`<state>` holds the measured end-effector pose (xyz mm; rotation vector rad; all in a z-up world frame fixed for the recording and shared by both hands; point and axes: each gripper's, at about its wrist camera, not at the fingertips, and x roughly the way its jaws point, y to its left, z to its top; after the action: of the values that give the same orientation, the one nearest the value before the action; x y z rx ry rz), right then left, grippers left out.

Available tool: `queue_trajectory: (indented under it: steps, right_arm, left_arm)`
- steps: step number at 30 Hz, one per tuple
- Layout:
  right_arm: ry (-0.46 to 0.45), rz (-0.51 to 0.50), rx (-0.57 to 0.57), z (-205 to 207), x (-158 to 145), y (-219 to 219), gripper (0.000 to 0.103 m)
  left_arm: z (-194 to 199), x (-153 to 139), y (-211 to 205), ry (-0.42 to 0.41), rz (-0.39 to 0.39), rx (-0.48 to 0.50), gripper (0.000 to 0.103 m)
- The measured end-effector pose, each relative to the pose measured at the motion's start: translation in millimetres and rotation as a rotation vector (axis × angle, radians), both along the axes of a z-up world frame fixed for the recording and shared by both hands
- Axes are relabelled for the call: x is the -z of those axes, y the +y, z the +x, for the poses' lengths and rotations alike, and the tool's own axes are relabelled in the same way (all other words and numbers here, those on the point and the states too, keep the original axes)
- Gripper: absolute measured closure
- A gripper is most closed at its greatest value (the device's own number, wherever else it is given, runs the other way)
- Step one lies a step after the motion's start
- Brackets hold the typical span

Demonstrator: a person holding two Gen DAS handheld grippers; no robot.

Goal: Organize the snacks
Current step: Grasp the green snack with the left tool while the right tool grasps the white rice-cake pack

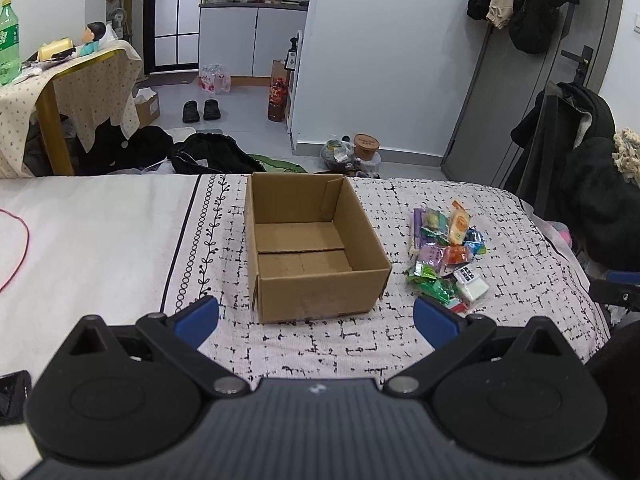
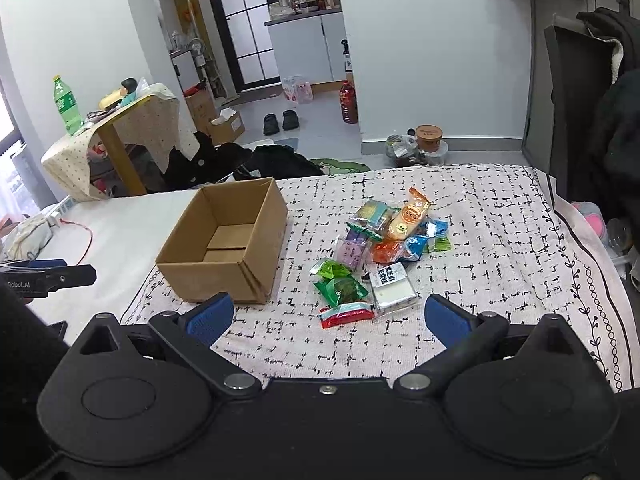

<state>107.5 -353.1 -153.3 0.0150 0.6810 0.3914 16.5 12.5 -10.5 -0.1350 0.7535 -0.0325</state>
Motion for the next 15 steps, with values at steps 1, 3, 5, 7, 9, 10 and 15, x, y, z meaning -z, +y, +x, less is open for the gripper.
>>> queue_trajectory:
  steps: [1, 3, 5, 7, 9, 10, 15]
  right_arm:
    - [0.000, 0.000, 0.005, 2.1, 1.0, 0.2, 0.000]
    - [0.006, -0.001, 0.012, 7.4, 3.6, 0.5, 0.000]
    - [0.013, -0.002, 0.018, 11.3, 6.9, 0.6, 0.000]
    - [0.019, 0.000, 0.026, 15.1, 10.1, 0.0, 0.000]
    - [0.024, 0.000, 0.036, 18.5, 13.0, -0.9, 0.000]
    - [0.027, -0.001, 0.040, 20.6, 14.5, -1.2, 0.000]
    - [0.038, -0.013, 0.059, 28.7, 20.0, -2.7, 0.000]
  left_arm:
    - [2.3, 0.4, 0.0, -0.003, -0.006, 0.004, 0.000]
    - [7.1, 0.6, -0.2, -0.014, -0.018, 0.017, 0.000]
    - [12.3, 2.3, -1.6, -0.018, -0.015, 0.028, 0.000]
    - [19.3, 4.4, -2.5, -0.015, -0.016, 0.040, 0.000]
    - [25.6, 6.7, -3.7, -0.012, -0.016, 0.053, 0.000]
    - [28.9, 7.9, -4.7, -0.011, -0.013, 0.062, 0.000]
    - [44.1, 13.1, -12.1, -0.008, 0.012, 0.125, 0.000]
